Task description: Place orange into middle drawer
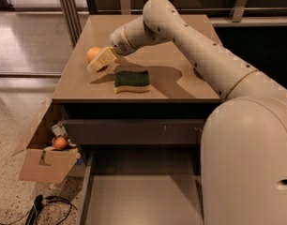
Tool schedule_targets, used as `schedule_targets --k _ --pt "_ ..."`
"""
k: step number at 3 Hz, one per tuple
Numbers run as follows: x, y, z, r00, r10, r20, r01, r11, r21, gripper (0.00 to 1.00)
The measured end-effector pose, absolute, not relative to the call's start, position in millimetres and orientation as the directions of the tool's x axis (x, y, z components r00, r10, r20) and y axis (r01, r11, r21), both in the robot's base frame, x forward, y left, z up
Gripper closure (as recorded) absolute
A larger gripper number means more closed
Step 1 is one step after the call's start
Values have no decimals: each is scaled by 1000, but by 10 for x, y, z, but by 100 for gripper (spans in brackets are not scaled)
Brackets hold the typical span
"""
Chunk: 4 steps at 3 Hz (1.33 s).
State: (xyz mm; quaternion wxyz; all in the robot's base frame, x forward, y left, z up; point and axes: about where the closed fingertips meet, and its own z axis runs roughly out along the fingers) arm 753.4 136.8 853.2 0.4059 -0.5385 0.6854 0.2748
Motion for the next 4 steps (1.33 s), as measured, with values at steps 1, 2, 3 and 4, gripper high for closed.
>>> schedule_targets --k 1,2,3,4 --pt "7523 1395 8451 -105 -514 -852 -961 273 -47 0" --pt "7523 1395 8451 -105 -514 -852 -961 273 -47 0" --pt "7523 1396 8451 -105 -514 -852 -961 273 -47 26" --pt "7523 1396 8451 -105 -514 -852 -961 273 -47 50"
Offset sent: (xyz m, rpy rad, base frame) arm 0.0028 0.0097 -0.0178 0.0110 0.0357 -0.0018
